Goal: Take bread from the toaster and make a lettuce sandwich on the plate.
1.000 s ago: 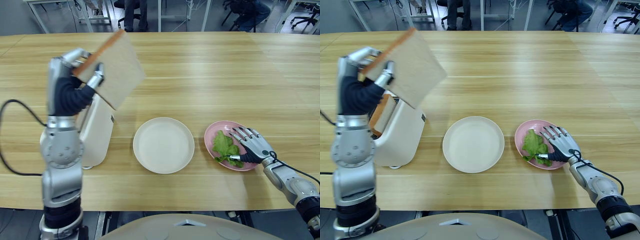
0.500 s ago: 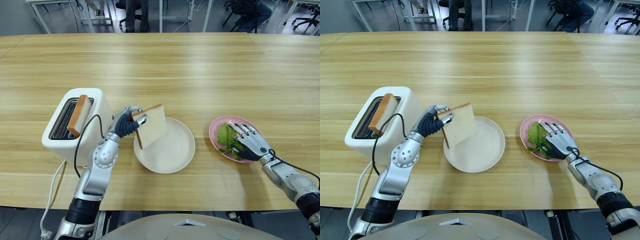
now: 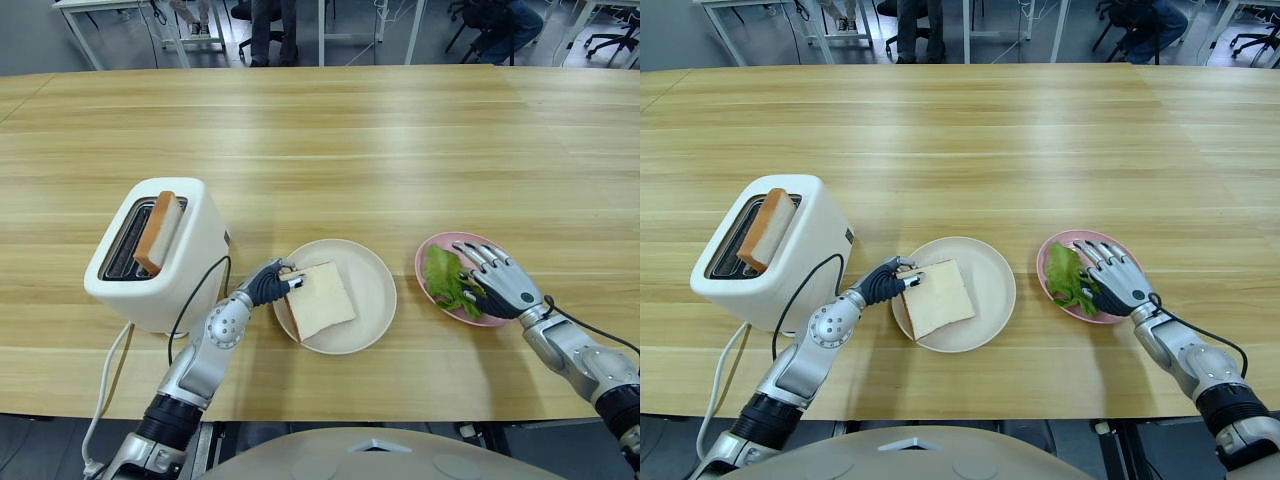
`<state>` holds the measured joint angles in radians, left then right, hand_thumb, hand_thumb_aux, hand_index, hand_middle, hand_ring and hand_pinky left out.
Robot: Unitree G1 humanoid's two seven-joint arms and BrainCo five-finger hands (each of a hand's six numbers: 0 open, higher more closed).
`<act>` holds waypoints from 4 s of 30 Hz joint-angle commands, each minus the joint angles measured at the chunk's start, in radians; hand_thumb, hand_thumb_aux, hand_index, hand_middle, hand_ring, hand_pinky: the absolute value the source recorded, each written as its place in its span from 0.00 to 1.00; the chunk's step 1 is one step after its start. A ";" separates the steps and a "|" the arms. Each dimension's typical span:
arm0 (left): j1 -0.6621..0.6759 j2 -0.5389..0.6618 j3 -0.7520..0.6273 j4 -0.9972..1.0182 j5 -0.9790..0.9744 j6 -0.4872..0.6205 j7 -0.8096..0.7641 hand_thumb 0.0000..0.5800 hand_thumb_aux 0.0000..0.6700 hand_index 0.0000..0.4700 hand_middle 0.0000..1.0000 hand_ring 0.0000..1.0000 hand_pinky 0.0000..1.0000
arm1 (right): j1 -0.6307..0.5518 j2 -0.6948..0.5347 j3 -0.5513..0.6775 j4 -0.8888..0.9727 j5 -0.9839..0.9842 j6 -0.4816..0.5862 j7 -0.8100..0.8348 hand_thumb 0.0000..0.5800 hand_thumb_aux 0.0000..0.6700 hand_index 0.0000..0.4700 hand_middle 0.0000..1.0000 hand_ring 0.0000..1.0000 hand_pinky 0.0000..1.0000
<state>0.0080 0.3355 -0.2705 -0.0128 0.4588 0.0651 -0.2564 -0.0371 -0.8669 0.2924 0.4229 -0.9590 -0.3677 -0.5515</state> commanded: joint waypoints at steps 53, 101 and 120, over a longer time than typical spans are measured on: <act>0.196 0.053 0.293 -0.656 0.549 -0.092 0.539 0.00 0.00 0.00 0.00 0.00 0.00 | 0.110 0.222 -0.107 -0.720 0.240 -0.132 0.470 1.00 1.00 0.98 0.00 0.00 0.00; 0.183 0.105 0.466 -0.445 0.496 0.180 0.205 1.00 1.00 0.98 1.00 1.00 1.00 | 0.138 0.191 -0.096 -0.769 0.389 -0.035 0.915 1.00 1.00 0.98 0.00 0.00 0.00; 0.153 0.093 0.466 -0.479 0.477 0.140 0.296 1.00 1.00 0.98 1.00 1.00 1.00 | -0.085 0.309 0.112 -0.393 0.180 -0.090 0.823 1.00 1.00 0.98 0.00 0.00 0.00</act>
<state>0.1649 0.4338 0.2014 -0.4770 0.9434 0.2129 0.0315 -0.0966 -0.5666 0.3849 -0.0250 -0.7377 -0.4450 0.3163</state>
